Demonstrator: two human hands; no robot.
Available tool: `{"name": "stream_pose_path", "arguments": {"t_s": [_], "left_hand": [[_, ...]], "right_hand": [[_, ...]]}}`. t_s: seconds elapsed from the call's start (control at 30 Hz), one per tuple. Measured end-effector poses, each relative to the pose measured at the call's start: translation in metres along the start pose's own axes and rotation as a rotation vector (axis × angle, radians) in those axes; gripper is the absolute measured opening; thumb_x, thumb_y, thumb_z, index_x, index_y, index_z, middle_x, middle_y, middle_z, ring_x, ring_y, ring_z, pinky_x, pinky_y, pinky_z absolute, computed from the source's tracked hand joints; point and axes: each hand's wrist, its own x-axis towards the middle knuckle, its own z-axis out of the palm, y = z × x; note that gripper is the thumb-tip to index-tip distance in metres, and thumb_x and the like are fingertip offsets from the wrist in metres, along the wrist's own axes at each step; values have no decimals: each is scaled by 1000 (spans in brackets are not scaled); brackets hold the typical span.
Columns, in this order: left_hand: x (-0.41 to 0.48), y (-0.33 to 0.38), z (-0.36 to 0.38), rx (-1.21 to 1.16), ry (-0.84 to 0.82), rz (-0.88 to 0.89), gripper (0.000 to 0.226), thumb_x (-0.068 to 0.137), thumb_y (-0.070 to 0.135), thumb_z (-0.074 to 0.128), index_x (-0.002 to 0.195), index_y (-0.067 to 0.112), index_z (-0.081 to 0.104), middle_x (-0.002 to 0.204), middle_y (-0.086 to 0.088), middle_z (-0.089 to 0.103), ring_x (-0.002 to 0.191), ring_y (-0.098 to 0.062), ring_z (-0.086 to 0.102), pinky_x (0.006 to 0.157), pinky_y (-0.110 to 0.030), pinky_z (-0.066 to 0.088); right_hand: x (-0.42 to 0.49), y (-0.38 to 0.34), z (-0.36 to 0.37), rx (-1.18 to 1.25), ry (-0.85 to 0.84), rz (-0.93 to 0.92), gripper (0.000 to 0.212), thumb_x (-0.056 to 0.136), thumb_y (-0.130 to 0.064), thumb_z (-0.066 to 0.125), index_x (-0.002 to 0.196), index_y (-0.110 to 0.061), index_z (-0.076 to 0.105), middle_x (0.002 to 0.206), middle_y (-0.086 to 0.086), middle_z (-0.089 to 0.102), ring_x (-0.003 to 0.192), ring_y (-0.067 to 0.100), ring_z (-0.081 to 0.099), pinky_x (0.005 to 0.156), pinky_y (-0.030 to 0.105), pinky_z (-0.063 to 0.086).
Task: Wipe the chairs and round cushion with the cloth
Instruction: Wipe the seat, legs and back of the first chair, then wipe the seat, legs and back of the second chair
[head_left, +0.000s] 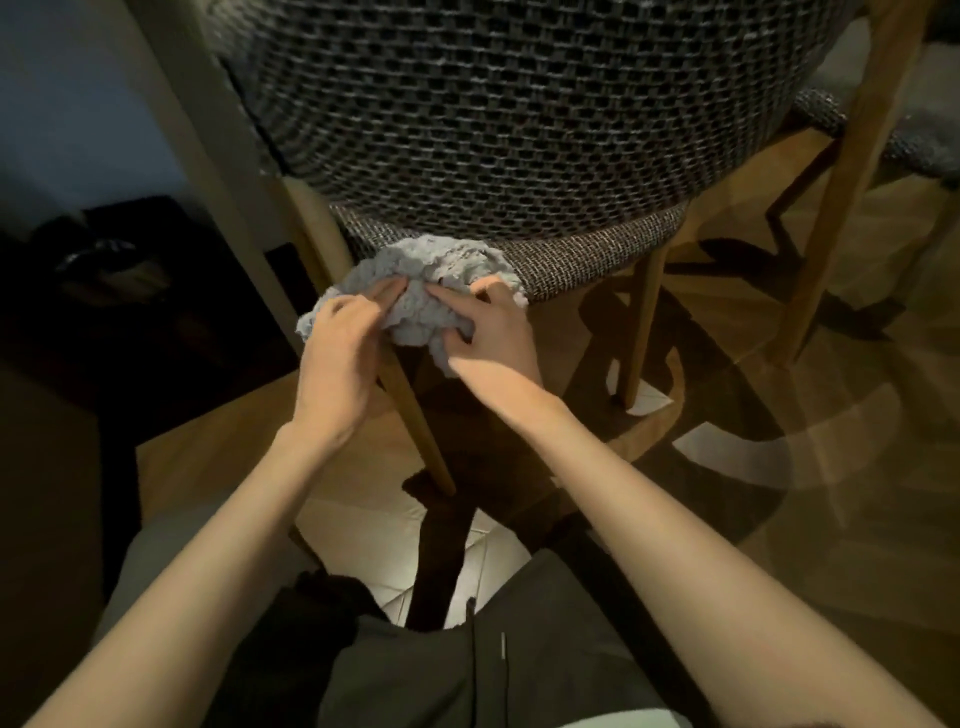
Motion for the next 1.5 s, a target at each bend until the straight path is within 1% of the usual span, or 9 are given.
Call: {"name": "stream_pose_path", "arguments": {"t_s": [0.13,0.4,0.57,0.7,0.9,1.0,1.13,1.3,1.5], "left_hand": [[1,-5,0,-28,16,-61,42,86,3,54,127,9,59,120,-2,63,99,-9,45,90,-22,35],[-10,-15,13,-113,15,-132,42,82,0,62,122,12,61,118,-3,63,107,-19,51,95,-27,38],[-16,-16,-12,-158,-130,-192,39,85,0,61,124,7,63,126,-7,63,116,-24,55,103,-28,37],[-10,-10,-61,-213,-331,-328,44,86,3,59,128,16,61,127,-1,63,113,-20,55,96,-21,34],[6,19,-168,-269,-397,-537,40,86,7,64,125,18,63,124,0,64,118,-16,56,99,-23,35],[22,41,-227,-280,-405,-625,37,86,11,66,123,19,64,121,0,66,113,-14,58,99,-27,42],[55,75,-307,-313,-444,-686,39,86,12,68,124,20,64,122,3,65,114,-8,57,96,-15,38],[113,118,-391,-346,-434,-655,39,84,10,69,122,21,65,118,4,66,108,-5,57,92,-16,41],[183,161,-422,-396,-399,-541,39,84,8,67,121,24,65,117,7,66,109,-6,58,92,-19,44]], "right_hand": [[2,-3,1,-80,-26,22,50,90,-14,58,137,-29,53,117,7,44,110,24,49,88,19,35],[-3,-7,12,-42,138,98,44,83,-10,63,124,-24,65,104,-3,40,91,-6,33,82,-4,27],[-13,-33,15,-9,76,191,36,83,-7,67,117,-15,69,111,-3,46,103,2,42,85,-8,24],[-11,-74,-1,135,-215,384,34,89,-10,61,118,-25,66,109,-8,64,102,6,61,90,14,44],[-2,-156,-47,143,-414,384,45,82,-3,64,115,-33,64,110,-6,56,106,6,51,84,-3,31],[5,-207,-79,204,-498,422,46,82,-3,64,110,-40,62,115,-5,54,110,5,49,88,-1,31],[19,-276,-136,237,-562,447,47,80,-3,65,109,-41,63,119,-3,55,112,6,51,99,16,37],[47,-351,-220,286,-537,417,48,78,-2,64,107,-41,65,119,-6,56,110,-1,50,91,5,35],[76,-377,-305,258,-431,384,45,79,-6,63,107,-41,65,114,-9,56,102,-10,47,86,11,36]]}}
